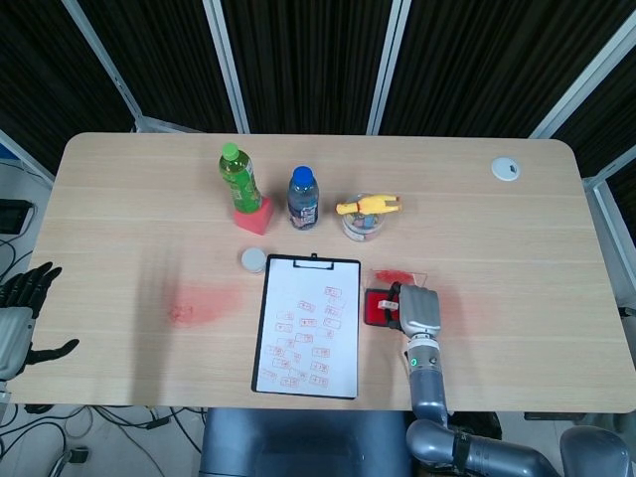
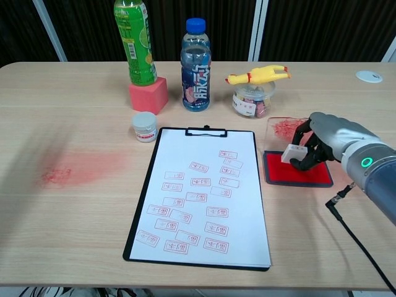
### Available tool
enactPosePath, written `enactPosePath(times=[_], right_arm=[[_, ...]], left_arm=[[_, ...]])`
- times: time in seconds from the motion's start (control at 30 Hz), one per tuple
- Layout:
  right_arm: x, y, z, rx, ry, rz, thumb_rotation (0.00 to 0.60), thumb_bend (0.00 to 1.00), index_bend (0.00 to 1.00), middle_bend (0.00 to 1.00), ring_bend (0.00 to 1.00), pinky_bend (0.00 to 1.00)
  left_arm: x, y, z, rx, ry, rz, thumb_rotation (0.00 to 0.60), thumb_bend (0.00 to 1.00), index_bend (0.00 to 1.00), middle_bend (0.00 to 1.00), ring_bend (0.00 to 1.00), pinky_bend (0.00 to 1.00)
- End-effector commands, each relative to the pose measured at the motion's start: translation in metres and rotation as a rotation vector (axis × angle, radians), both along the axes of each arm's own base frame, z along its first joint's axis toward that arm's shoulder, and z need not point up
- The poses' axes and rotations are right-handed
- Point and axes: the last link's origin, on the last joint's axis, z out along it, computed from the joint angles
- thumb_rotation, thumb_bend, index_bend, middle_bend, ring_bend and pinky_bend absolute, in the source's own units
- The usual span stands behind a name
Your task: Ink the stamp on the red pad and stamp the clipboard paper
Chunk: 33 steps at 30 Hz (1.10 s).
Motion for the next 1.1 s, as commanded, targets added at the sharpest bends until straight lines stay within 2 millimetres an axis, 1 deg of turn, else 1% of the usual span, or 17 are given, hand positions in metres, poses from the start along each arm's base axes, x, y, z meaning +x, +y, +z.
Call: enactPosePath(times=[0.03,0.17,0.43,0.67,0.83,1.1], right_arm=[[0.003,0.000,0.002,-0.011,-0.026,0.005,0.600,0.60,0.96,0.80,0.88,0.87],[0.010,0.000,0.007,-0.034,-0.065,0.031,0.600,0.60,0.96,0.80,0.88,0.87],[0.031,0.002,0.024,-0.077,-0.139,0.089,0.600,0.60,0.96,0.80,0.88,0.87],[0.042,0.013,0.033,-0.079,-0.178,0.088,0.600,0.60,0.96,0.80,0.88,0.87],[0.045,0.026,0.029,-0.050,-0.179,0.093,0.600,0.60,0.96,0.80,0.88,0.87],[0.054,0.048,0.013,0.007,-0.191,0.108,0.600,0.60,0.96,0.80,0.88,0.87]], left_arm=[[0.000,0.000,0.000,0.000,-0.001,0.000,0.600,0.04,0.00,0.00,0.00,0.00],[0.000,0.000,0.000,0.000,0.001,0.000,0.600,0.04,0.00,0.00,0.00,0.00],[0.000,0.000,-0.001,0.002,0.005,0.001,0.600,0.04,0.00,0.00,0.00,0.00],[0.001,0.000,-0.001,0.008,0.009,-0.003,0.600,0.04,0.00,0.00,0.00,0.00],[0.001,-0.001,-0.001,0.014,0.007,-0.006,0.600,0.04,0.00,0.00,0.00,0.00],[0.001,-0.001,0.000,0.015,0.005,-0.009,0.600,0.04,0.00,0.00,0.00,0.00]])
